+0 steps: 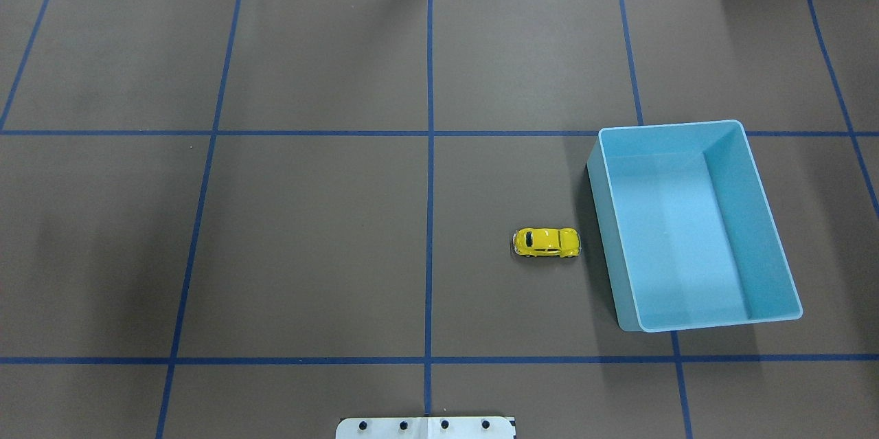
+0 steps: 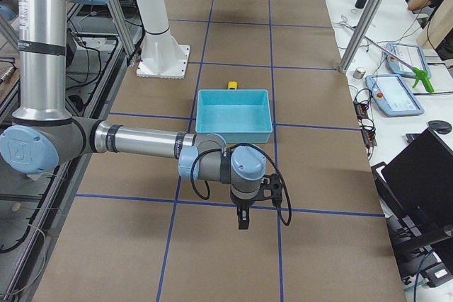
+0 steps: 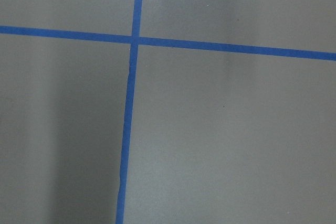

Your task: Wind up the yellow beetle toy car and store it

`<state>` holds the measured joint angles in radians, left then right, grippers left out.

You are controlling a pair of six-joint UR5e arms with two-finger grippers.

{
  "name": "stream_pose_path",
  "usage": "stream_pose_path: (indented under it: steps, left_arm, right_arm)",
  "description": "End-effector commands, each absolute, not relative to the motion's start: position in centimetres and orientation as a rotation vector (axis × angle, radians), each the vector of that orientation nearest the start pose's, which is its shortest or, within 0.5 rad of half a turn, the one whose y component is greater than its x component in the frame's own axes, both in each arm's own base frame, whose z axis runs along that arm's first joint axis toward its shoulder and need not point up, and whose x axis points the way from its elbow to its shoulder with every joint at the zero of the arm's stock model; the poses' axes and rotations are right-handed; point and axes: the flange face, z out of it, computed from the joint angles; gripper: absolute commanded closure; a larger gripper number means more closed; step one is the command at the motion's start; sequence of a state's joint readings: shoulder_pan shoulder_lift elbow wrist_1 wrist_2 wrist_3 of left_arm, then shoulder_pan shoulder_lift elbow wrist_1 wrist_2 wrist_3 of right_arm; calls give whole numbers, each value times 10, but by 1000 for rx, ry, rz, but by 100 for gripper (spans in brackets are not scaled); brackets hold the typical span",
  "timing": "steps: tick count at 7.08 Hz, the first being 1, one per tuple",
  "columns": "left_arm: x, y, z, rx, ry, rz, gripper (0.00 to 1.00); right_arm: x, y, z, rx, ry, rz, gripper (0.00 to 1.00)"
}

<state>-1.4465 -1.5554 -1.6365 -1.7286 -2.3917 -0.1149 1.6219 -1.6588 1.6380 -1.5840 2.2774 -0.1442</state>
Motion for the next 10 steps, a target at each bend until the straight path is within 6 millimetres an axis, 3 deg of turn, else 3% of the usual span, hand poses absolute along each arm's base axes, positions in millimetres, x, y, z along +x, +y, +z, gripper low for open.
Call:
stream_pose_path:
  steps: [1, 2, 3, 4, 6, 7, 8, 9, 10]
  left_arm:
    - [-13, -451, 612, 72, 909, 62, 0]
    - [-13, -450, 613, 70, 908, 61, 0]
    - [-13, -449, 614, 70, 911, 63, 0]
    - [-13, -448, 610, 78, 915, 68, 0]
    - [-13, -449, 606, 86, 909, 71, 0]
    - [-13, -448, 607, 81, 912, 69, 0]
    - [-13, -449, 610, 74, 909, 66, 0]
    - [-14, -448, 613, 68, 907, 61, 0]
    - [-13, -448, 613, 67, 907, 63, 0]
  right_arm:
    - [90, -470, 626, 15, -671, -88, 0]
    - [91, -474, 596, 59, -665, -105, 0]
    - [90, -475, 583, 67, -676, -92, 0]
    - [74, -498, 558, 73, -680, -122, 0]
    - [36, -554, 467, 8, -697, -173, 0]
    - [-7, -571, 426, 13, -721, -249, 0]
    - [-32, -555, 388, 85, -732, -327, 0]
    - [-72, -530, 337, 160, -742, -410, 0]
    - [-119, -492, 289, 218, -766, -499, 0]
